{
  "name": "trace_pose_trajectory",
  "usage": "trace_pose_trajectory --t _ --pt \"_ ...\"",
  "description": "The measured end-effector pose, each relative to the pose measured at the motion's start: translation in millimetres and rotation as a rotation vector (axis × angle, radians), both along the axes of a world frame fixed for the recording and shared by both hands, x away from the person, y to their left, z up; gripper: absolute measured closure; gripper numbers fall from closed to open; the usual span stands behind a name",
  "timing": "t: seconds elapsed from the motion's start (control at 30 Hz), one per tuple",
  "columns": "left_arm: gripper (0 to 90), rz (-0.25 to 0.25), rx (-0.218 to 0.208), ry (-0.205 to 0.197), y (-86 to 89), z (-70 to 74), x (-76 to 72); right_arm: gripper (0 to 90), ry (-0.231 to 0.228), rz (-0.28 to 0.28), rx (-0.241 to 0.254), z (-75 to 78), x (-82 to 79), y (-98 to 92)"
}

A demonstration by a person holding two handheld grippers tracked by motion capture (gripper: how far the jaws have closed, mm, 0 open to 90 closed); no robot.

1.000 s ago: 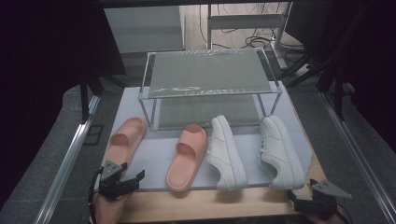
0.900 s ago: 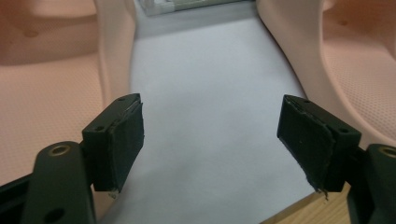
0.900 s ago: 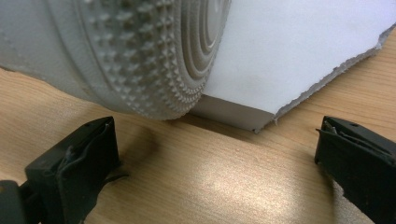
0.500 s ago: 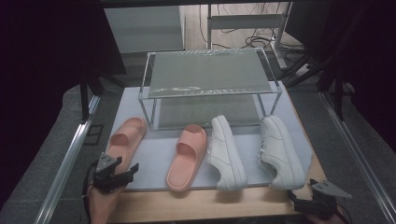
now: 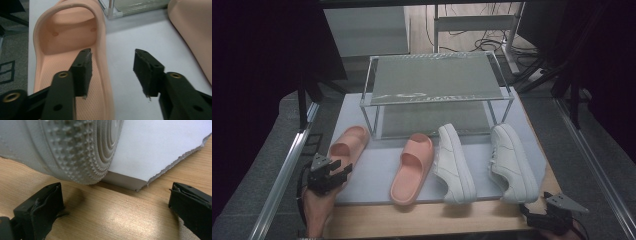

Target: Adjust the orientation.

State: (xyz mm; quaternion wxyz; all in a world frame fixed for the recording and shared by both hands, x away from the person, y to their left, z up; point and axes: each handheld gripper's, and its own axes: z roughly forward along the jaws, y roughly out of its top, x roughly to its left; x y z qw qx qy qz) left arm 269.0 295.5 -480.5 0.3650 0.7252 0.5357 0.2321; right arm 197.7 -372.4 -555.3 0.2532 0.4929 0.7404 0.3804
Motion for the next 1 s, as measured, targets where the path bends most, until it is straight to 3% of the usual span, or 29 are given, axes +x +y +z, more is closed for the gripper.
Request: trace_pose_trajectory --t 0.13,0.47,1.0 --pt "59.2 0.008 -0.001 0.012 1.1 -0.8 10.1 0.0 0.000 0.000 0.001 0.0 0.0 0.0" --pt "67.3 0.016 0.013 0.032 -3.5 1.3 32.1 0.0 -0.003 0.002 0.001 -0.3 0.0 -0.2" --pt "77.6 0.027 0.019 0.063 -9.0 -1.2 52.9 0.0 -0.005 0.004 0.002 -0.5 0.0 -0.4"
